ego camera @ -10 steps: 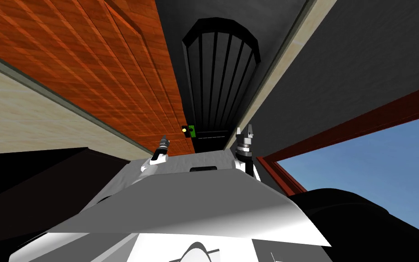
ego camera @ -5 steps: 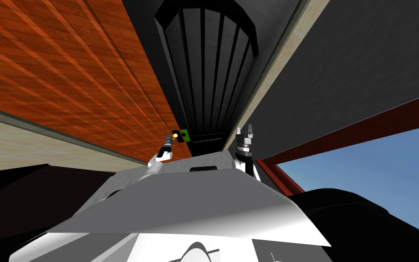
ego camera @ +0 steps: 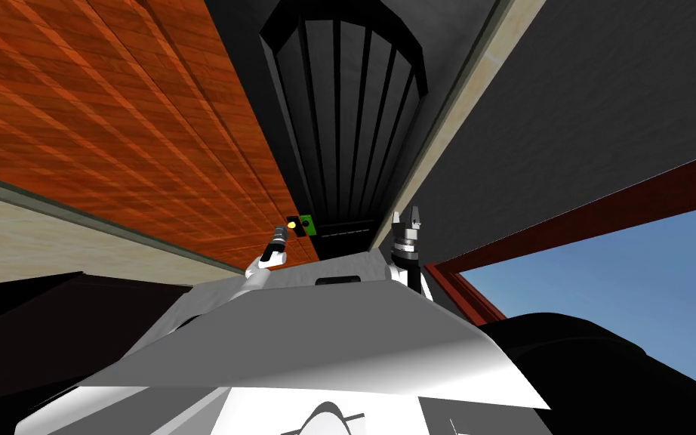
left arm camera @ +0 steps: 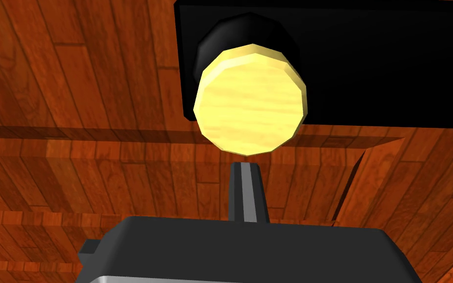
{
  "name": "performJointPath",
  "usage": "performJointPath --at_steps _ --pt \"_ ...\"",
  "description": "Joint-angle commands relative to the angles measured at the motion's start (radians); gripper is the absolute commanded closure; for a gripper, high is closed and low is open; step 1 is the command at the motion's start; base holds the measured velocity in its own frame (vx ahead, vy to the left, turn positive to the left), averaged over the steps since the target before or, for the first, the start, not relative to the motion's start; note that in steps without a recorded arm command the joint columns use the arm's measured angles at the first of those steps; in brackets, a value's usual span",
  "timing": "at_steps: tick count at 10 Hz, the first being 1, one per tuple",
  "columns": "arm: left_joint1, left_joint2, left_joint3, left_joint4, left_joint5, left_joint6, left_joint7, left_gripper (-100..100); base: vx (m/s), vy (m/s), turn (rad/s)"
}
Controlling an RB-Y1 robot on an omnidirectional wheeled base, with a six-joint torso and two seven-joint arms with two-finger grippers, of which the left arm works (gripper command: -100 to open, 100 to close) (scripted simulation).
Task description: Pull the door open
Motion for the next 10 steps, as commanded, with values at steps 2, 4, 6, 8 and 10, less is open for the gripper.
performJointPath --at_steps 2,4,6,8,10 --pt "0.000 0.000 0.000 0.000 0.000 0.000 0.000 100 -0.004 0.001 0.000" --pt "0.020 0.019 0.018 0.006 0.005 0.003 0.002 -100 -0.167 0.086 0.173" --pt "0.028 0.024 0.019 0.004 0.006 0.006 0.006 -100 -0.197 0.058 0.027" --pt "0.029 0.021 0.008 -0.004 0.006 0.008 0.011 -100 -0.205 -0.029 -0.005" --pt "0.014 0.002 -0.028 -0.026 0.001 0.012 0.020 -100 -0.187 -0.108 -0.115"
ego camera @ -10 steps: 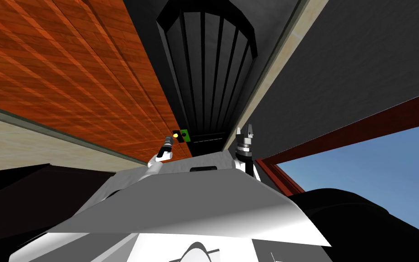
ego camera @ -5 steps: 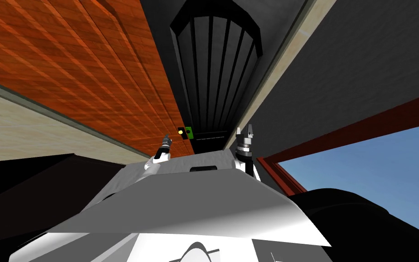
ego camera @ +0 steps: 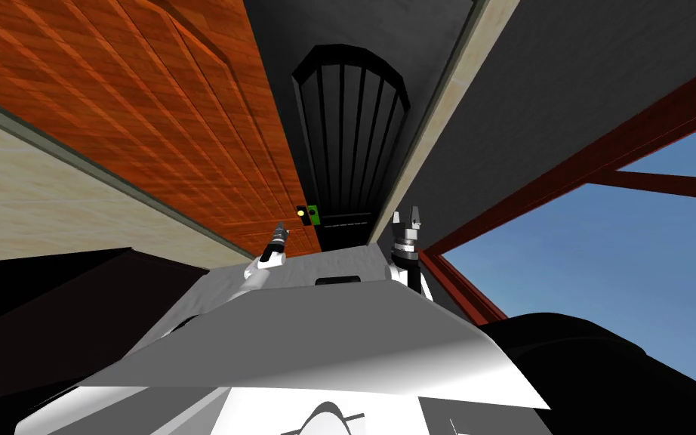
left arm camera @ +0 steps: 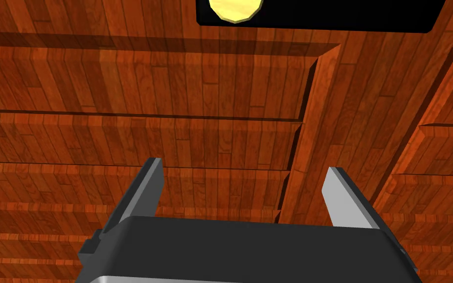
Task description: Pull the door open
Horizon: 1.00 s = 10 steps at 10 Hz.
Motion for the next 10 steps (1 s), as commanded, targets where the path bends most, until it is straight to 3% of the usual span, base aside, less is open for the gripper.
performJointPath --at_steps 1,2,3,6,8,10 --pt "0.011 -0.015 -0.009 -0.036 -0.002 0.011 -0.001 -100 -0.096 -0.118 -0.081" --pt "0.009 -0.012 -0.006 -0.027 -0.002 0.006 0.000 -100 -0.033 -0.048 -0.005" --pt "0.028 0.008 0.023 -0.019 0.003 0.011 -0.004 -100 -0.021 0.050 0.217" --pt "0.051 0.039 0.068 0.002 0.011 0.014 -0.010 -100 0.030 0.106 0.159" --pt "0.050 0.044 0.081 0.008 0.012 0.015 -0.014 -100 0.147 0.058 0.036" --pt "0.039 0.035 0.075 0.006 0.010 0.014 -0.016 -100 0.178 -0.005 -0.066"
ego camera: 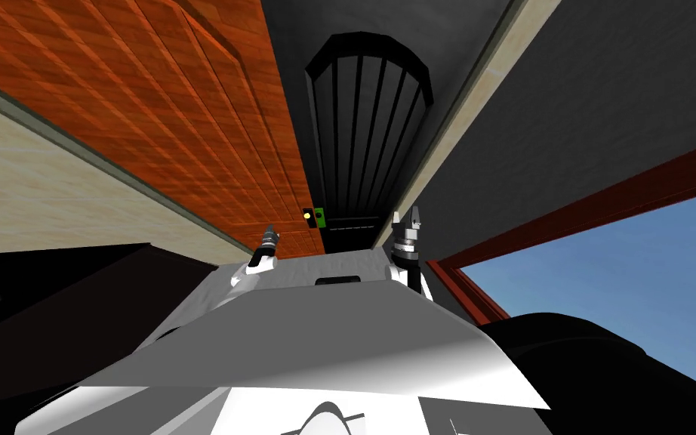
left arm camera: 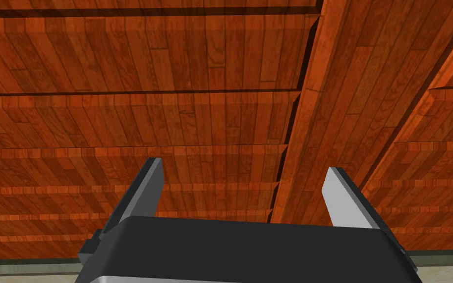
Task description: Pull the door open
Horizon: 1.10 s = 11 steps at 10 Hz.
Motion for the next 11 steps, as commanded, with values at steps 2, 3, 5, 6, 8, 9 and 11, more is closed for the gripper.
performJointPath --at_steps 2,3,5,6,8,9,11 --pt "-0.022 -0.018 -0.018 -0.006 -0.004 -0.003 -0.001 -100 0.202 -0.054 -0.129" --pt "-0.032 -0.027 -0.028 -0.010 -0.006 -0.004 -0.001 -100 0.189 -0.100 -0.166" --pt "-0.053 -0.049 -0.051 -0.019 -0.010 -0.005 -0.001 -100 0.186 -0.138 -0.167" --pt "-0.049 -0.048 -0.042 -0.012 -0.010 -0.008 -0.005 -100 0.071 -0.066 -0.032" --pt "-0.049 -0.048 -0.042 -0.012 -0.010 -0.008 -0.005 100 -0.014 0.017 0.014" --pt "-0.049 -0.048 -0.042 -0.012 -0.010 -0.008 -0.005 100 -0.024 0.024 -0.001" --pt "-0.049 -0.048 -0.042 -0.012 -0.010 -0.008 -0.005 100 -0.014 0.012 0.004"
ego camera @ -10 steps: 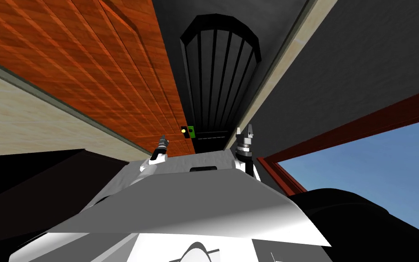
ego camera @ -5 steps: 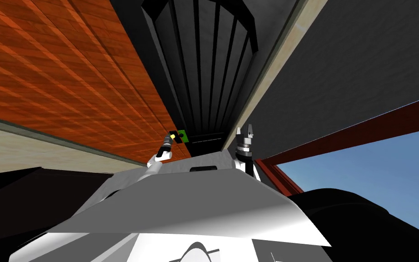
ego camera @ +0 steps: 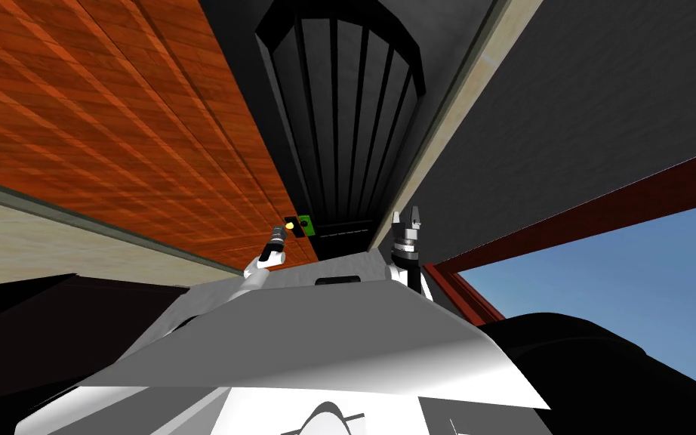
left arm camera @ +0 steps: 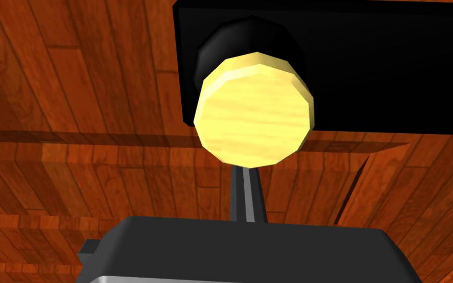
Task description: Pull the door open
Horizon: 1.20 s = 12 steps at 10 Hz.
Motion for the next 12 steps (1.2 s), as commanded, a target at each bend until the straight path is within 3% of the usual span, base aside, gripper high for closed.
performJointPath --at_steps 1,2,6,9,11,12 --pt "0.000 0.000 0.000 0.000 0.000 0.000 0.000 100 0.000 0.000 0.000" --pt "0.017 0.016 0.015 0.005 0.003 0.002 0.002 -100 -0.109 0.073 0.169" --pt "0.030 0.024 0.013 0.002 0.005 0.003 0.008 -100 -0.200 0.082 0.057" --pt "0.021 0.006 -0.027 -0.020 0.000 0.004 0.019 -100 -0.203 -0.073 -0.083" --pt "0.019 0.003 -0.031 -0.022 -0.001 0.004 0.020 -100 -0.074 -0.070 -0.029" --pt "0.003 -0.012 -0.057 -0.037 -0.005 0.003 0.025 -100 -0.015 -0.095 -0.247"
